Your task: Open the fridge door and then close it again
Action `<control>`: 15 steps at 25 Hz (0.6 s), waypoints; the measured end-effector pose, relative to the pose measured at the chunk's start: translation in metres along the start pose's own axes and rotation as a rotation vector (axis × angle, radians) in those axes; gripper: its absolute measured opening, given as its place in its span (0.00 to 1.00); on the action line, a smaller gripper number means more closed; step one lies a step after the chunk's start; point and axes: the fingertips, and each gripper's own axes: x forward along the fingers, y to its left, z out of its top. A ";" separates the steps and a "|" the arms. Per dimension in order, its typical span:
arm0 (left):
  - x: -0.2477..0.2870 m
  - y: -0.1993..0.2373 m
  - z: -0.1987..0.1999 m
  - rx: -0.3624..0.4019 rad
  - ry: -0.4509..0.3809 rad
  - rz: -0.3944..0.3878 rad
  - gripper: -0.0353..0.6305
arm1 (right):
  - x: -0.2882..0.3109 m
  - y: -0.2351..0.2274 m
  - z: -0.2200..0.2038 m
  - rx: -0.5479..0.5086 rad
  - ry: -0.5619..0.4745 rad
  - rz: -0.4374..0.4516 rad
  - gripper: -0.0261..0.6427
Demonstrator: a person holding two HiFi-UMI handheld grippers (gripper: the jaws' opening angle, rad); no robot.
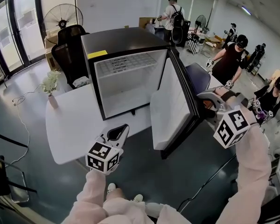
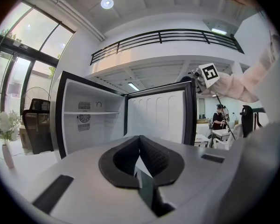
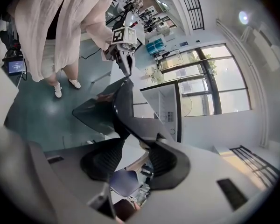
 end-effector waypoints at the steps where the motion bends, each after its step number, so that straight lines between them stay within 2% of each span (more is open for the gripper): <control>1: -0.001 0.002 0.000 -0.001 0.000 -0.002 0.07 | 0.001 0.000 0.002 0.002 0.003 0.000 0.30; 15: -0.013 0.032 0.003 -0.008 -0.012 -0.001 0.07 | 0.015 -0.016 0.037 -0.023 0.014 0.009 0.28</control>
